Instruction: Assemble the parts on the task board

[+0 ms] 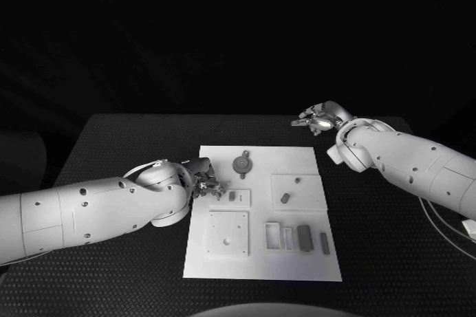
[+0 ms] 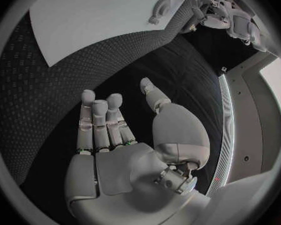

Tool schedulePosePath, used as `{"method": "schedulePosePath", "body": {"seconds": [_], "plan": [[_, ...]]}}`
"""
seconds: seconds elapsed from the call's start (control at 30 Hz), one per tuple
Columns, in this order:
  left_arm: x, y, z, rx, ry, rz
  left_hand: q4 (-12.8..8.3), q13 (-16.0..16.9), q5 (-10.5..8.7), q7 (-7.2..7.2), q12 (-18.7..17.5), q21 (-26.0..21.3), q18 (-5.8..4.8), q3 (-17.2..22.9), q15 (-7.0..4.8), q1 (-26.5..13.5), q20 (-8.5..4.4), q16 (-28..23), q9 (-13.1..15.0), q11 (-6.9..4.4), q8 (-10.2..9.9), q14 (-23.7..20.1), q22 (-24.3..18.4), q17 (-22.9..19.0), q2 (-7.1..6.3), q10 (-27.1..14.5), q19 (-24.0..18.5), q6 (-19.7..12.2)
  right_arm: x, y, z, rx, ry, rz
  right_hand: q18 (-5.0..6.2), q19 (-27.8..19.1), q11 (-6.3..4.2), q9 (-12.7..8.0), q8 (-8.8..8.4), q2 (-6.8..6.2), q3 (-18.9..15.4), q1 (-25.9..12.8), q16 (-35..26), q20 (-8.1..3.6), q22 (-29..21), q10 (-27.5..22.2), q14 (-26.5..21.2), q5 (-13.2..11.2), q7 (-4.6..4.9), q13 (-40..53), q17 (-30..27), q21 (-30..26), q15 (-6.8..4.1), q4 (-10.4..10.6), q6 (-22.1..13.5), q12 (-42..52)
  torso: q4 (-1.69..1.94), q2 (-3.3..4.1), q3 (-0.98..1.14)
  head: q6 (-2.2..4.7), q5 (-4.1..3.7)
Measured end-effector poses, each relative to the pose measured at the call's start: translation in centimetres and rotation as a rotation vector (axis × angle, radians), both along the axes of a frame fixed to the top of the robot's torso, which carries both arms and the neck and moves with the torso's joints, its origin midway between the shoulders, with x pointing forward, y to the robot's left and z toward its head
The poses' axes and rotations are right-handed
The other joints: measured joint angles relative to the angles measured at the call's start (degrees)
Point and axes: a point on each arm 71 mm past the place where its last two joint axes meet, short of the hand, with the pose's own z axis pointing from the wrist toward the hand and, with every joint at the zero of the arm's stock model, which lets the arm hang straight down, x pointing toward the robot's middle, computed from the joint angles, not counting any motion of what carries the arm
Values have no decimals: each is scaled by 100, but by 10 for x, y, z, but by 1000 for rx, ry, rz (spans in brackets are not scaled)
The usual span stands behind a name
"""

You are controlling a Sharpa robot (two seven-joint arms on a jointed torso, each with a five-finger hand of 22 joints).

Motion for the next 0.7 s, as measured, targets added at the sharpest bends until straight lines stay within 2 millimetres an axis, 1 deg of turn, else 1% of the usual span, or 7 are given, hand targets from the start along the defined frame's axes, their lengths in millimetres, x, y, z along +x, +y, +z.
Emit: {"method": "schedulePosePath", "body": {"seconds": [0.2, 0.4, 0.57, 0.6, 0.7], "plan": [[-2, 1, -3, 5, -9, -3, 0, -5, 13, 0, 0, 0, 0, 0, 16, 0, 0, 0, -2, -1, 0, 16, 0, 0, 0, 1, 0, 1, 0, -1, 0, 0, 0, -1, 0, 0, 0, 0, 0, 0, 0, 0, 0, 0, 5, 0, 1, 0, 0, 0, 0, 0, 0, 0, 0, 0, 0, 0, 1, -8, 1], [-3, 2, -5, 8, -18, -6, -1, -5, 24, -1, 0, 0, 0, -1, 20, 0, 9, 0, -2, -9, 0, 20, -1, 0, 0, 10, 8, 1, 0, -1, 0, 0, 0, -1, 0, 0, 0, 0, 0, 0, 0, 0, 0, 0, 4, 0, 1, 0, 0, 0, 0, 0, 0, 0, 0, 0, 3, 0, -3, -17, -2], [-5, 2, -8, 7, -22, -6, -8, -11, 24, -1, 0, 0, 1, -8, 20, 0, 9, 0, -2, -11, -1, 19, -1, -1, 0, 13, 8, 2, 0, -1, 0, 0, 0, -1, -1, 0, 0, 1, 0, 0, 0, 0, 0, 0, 4, 0, 1, 0, 0, -5, 0, 0, 1, 0, 0, 0, 3, 0, -3, -14, -3], [-5, 2, -8, 6, -23, -6, -8, -11, 23, -1, 0, 0, 1, -8, 20, 17, 9, 0, -2, -11, -1, 19, -1, -1, -17, 13, 8, 2, 0, -1, 0, 0, 0, -1, 0, 0, 0, 1, 0, 0, 0, 0, 0, 0, 4, 0, 1, 0, 0, -5, 0, 0, 1, 0, 0, 0, 3, 0, -3, -14, -3], [-5, 2, -8, 5, -26, -6, 3, -10, 23, -1, 0, 0, 0, 3, 19, 22, 4, 0, -1, -9, -2, 21, -1, -1, -22, 18, 13, 2, 0, -1, 0, 0, 0, -1, 0, 0, 0, 1, 0, 0, 0, 0, 0, 0, 4, 0, 7, 0, 0, -5, -2, 0, 7, 0, 0, 0, 1, 0, -7, -13, -8]]}}
